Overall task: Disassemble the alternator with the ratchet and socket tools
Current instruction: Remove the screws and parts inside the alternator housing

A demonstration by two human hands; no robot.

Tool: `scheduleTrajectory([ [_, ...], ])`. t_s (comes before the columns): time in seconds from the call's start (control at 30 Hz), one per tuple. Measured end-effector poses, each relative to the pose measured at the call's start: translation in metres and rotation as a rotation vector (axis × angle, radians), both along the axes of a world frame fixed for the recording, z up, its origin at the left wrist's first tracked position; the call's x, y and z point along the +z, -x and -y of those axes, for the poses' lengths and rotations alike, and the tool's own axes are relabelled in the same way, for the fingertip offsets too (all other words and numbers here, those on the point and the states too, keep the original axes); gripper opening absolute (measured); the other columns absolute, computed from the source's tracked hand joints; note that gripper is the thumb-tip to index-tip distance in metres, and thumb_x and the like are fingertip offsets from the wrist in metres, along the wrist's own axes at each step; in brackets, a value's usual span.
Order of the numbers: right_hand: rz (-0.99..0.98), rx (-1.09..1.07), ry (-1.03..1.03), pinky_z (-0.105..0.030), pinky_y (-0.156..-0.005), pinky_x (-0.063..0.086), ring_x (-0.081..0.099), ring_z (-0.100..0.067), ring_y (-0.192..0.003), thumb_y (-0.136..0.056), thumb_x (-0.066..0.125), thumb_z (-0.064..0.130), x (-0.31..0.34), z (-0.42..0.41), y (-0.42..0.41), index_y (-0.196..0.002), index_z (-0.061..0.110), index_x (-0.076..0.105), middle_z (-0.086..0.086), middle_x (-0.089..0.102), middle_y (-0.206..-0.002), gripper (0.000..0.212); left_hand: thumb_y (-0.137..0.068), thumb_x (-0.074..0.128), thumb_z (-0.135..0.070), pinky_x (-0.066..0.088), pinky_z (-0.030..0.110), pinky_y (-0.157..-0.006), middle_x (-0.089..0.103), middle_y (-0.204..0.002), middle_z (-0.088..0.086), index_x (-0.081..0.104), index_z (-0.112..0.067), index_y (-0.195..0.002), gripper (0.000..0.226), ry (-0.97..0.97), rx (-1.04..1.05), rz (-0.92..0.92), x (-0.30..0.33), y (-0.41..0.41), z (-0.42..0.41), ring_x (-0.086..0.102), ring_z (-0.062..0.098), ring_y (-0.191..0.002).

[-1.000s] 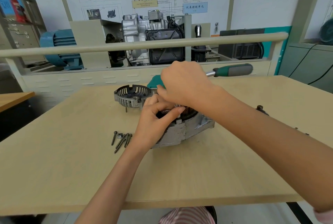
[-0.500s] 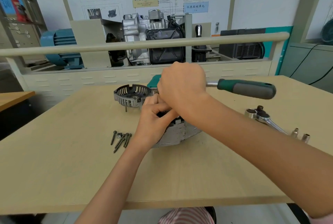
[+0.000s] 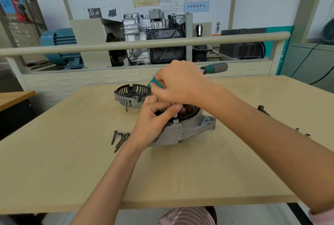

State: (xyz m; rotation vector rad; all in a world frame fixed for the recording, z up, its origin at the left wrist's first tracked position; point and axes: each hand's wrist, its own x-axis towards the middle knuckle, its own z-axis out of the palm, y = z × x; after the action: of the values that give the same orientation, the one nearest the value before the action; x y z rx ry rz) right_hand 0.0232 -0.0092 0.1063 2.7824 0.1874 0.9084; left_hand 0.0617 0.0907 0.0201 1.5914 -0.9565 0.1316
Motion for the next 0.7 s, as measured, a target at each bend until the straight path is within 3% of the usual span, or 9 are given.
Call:
scheduleTrajectory([
  [0.13,0.104,-0.296,-0.034,-0.024,-0.042,0.016,0.028,-0.015,-0.044,-0.091,0.045,0.02,-0.008,-0.01,-0.001,-0.055,0.016,0.029,0.001,0.03,-0.055,0.04,-0.082,0.067,-0.008,0.035,0.038,-0.091,0.056,-0.088,0.026,0.068,-0.033,-0.06,0.034,-0.005,0.048,0.028,-0.001,0.0,0.005,0.044,0.023,-0.096],
  [0.2,0.117,-0.361,-0.031,-0.023,-0.042,0.016,0.028,-0.015,-0.044,-0.091,0.045,0.016,-0.009,-0.015,-0.001,-0.056,0.014,0.03,0.001,0.029,-0.055,0.038,-0.081,0.066,-0.002,0.035,0.037,-0.083,0.055,-0.078,0.019,0.065,-0.034,-0.059,0.039,0.007,0.061,0.025,-0.004,-0.001,0.006,0.044,0.018,-0.088],
  [0.27,0.118,-0.319,0.0,-0.023,-0.043,0.017,0.031,-0.017,-0.049,-0.091,0.045,0.017,-0.008,-0.016,-0.002,-0.057,0.015,0.028,0.001,0.026,-0.056,0.038,-0.081,0.066,-0.003,0.033,0.029,-0.081,0.054,-0.074,0.001,0.064,-0.034,-0.059,0.038,0.011,0.069,0.02,-0.005,-0.001,0.006,0.042,0.005,-0.085],
  [0.43,0.071,-0.086,0.071,-0.026,-0.044,0.017,0.037,-0.022,-0.056,-0.091,0.044,0.026,-0.002,-0.003,-0.003,-0.056,0.016,0.029,0.003,0.027,-0.054,0.039,-0.088,0.061,-0.015,0.031,0.014,-0.088,0.055,-0.083,-0.015,0.064,-0.034,-0.063,0.032,-0.045,0.014,0.01,-0.001,0.001,-0.001,0.041,-0.005,-0.095],
  [0.57,-0.061,0.121,-0.098,-0.028,-0.05,0.023,0.036,-0.012,-0.051,-0.087,0.048,0.028,0.001,0.009,-0.003,-0.052,0.018,0.03,0.004,0.034,-0.048,0.041,-0.089,0.058,-0.024,0.031,0.018,-0.094,0.058,-0.096,-0.005,0.072,-0.031,-0.082,0.017,-0.085,-0.023,0.02,0.002,0.002,-0.002,0.041,0.003,-0.103],
  [0.7,-0.064,0.074,-0.124,-0.028,-0.048,0.022,0.036,-0.013,-0.051,-0.089,0.047,0.029,0.001,0.006,-0.001,-0.053,0.019,0.031,0.006,0.035,-0.051,0.04,-0.086,0.064,-0.021,0.032,0.026,-0.09,0.056,-0.09,0.021,0.073,-0.016,-0.072,0.018,-0.051,-0.005,0.05,0.001,0.0,0.0,0.042,0.01,-0.094],
])
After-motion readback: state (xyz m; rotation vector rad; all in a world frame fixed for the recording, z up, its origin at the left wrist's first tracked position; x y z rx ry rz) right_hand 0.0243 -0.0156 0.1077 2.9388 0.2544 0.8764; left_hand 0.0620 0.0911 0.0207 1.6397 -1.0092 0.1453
